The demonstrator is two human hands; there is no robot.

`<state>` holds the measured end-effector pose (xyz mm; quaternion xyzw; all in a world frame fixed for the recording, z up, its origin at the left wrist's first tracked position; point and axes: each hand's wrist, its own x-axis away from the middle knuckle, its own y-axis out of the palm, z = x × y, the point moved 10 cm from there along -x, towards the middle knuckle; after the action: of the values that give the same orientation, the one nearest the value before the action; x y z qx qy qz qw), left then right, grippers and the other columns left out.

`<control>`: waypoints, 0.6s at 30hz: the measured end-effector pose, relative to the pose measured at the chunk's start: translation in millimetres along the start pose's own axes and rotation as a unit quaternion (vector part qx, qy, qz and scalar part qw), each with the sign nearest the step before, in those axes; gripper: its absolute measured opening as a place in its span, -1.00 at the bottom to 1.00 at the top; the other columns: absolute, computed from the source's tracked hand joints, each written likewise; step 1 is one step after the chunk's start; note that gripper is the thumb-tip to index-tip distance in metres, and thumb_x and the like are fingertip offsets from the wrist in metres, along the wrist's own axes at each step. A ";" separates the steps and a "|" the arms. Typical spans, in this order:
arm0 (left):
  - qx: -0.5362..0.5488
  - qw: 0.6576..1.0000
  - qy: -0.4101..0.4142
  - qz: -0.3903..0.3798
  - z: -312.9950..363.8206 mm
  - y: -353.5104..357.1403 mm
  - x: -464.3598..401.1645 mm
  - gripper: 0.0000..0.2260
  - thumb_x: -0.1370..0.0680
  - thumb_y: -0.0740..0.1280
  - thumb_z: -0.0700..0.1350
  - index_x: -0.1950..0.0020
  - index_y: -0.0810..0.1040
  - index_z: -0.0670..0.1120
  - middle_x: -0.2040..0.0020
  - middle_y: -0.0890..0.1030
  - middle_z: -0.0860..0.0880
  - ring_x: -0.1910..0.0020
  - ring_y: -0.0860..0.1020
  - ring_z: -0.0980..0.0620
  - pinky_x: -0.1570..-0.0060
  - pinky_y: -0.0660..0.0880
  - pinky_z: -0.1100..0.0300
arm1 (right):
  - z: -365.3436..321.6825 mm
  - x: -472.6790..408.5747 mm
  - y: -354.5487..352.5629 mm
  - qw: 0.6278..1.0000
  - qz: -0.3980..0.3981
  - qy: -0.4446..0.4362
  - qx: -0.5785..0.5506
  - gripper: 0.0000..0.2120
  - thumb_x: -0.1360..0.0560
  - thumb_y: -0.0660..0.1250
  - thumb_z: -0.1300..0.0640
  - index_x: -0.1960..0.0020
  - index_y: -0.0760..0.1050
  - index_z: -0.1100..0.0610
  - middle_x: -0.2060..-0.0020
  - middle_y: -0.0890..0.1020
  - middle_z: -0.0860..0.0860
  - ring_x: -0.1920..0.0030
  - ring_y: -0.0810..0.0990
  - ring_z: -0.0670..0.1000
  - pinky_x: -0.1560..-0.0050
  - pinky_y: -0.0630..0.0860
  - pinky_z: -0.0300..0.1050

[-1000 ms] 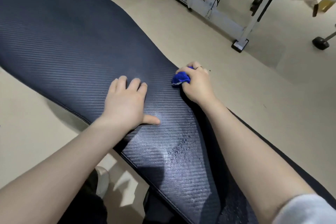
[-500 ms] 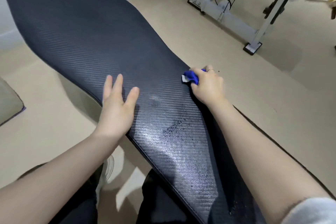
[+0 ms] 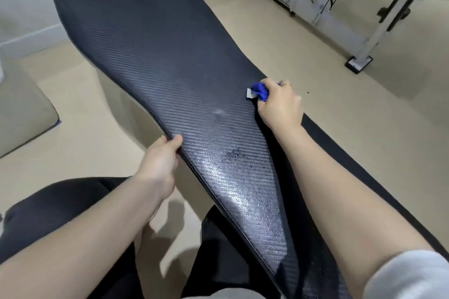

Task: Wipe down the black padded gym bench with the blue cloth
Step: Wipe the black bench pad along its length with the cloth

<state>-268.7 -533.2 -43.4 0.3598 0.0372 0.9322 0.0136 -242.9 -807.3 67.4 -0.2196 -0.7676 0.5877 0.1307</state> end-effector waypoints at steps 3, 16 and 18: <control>-0.001 0.999 -0.033 -0.005 8.0 -3.0 4.8 -0.86 -0.55 0.28 -0.18 0.19 0.47 0.00 0.18 0.53 0.09 0.17 0.47 0.17 0.19 0.34 0.31 | -47.1 59.8 7.9 0.994 -0.034 -0.099 -0.027 -0.76 -0.43 0.26 0.03 -0.09 0.50 -0.07 -0.04 0.50 0.10 0.09 0.58 0.24 0.14 0.48 0.00; 0.018 0.998 -0.062 -0.004 13.7 -3.8 22.8 -0.89 -0.54 0.33 -0.17 0.17 0.48 -0.01 0.37 0.59 0.06 0.24 0.49 0.13 0.13 0.47 0.25 | -68.2 29.0 22.5 0.990 -0.058 -0.088 -0.090 -0.78 -0.45 0.25 0.04 -0.06 0.53 -0.14 -0.01 0.48 0.02 0.06 0.56 0.20 0.17 0.36 -0.11; 0.013 0.998 -0.062 -0.005 13.3 -4.1 22.5 -0.88 -0.54 0.32 -0.16 0.18 0.48 -0.01 0.54 0.58 0.12 0.27 0.50 0.13 0.17 0.48 0.25 | -91.9 68.0 22.9 0.975 -0.075 -0.187 -0.096 -0.78 -0.43 0.28 0.02 -0.05 0.53 -0.17 0.03 0.47 0.00 0.12 0.57 0.20 0.17 0.44 -0.07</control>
<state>-276.4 -527.2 -18.8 0.4164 0.0503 0.9077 0.0159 -255.7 -691.4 66.8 -0.0592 -0.8453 0.5309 0.0065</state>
